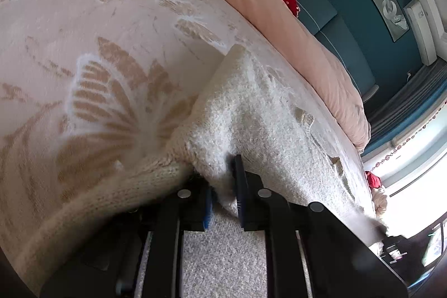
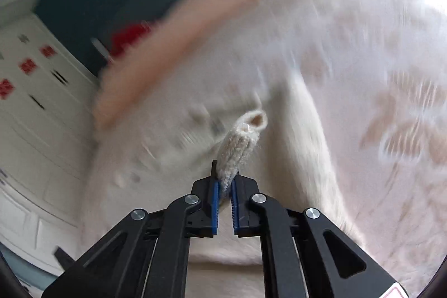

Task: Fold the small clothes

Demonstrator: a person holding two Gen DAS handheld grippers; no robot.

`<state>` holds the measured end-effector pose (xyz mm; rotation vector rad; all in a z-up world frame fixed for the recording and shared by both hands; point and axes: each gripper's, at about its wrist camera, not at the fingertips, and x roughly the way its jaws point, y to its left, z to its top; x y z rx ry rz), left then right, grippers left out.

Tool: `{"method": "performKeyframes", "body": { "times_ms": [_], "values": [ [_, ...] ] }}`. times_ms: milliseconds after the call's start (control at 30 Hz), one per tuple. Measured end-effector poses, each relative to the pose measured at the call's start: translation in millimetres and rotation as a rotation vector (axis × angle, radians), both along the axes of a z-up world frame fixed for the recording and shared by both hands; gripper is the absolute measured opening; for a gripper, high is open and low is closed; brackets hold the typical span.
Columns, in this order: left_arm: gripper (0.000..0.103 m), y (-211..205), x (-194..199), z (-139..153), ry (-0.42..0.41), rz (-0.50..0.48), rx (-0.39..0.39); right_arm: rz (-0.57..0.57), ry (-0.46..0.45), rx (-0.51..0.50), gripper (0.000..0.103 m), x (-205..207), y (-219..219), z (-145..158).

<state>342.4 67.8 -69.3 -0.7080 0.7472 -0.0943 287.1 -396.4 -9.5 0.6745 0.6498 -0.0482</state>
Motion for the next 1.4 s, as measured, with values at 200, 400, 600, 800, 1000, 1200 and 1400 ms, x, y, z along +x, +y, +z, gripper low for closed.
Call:
{"method": "performKeyframes", "body": {
  "times_ms": [200, 400, 600, 800, 1000, 1200, 1400],
  "values": [
    [0.015, -2, -4, 3, -0.012, -0.004, 0.022, 0.003, 0.192, -0.106, 0.008, 3, -9, -53],
    [0.015, -6, -7, 4, -0.023, -0.001, 0.042, -0.076, 0.052, -0.27, 0.02, -4, 35, 26],
    [0.016, -8, -7, 4, -0.025, 0.0, 0.051, 0.381, 0.085, -0.174, 0.019, 93, 158, 5],
    [0.016, -9, -3, 1, -0.041, -0.004, 0.045, 0.464, 0.184, -0.316, 0.012, 173, 224, -56],
    [0.016, -8, 1, -2, -0.054, -0.007, 0.043, 0.33, 0.093, -0.246, 0.011, 148, 177, -11],
    [0.016, -9, 2, -4, -0.056, -0.006, 0.045, -0.033, 0.148, -0.232, 0.013, 56, 38, -29],
    [0.016, -10, 3, -3, -0.053, -0.007, 0.054, 0.007, 0.162, -0.248, 0.007, 42, 12, -16]
  ]
}}
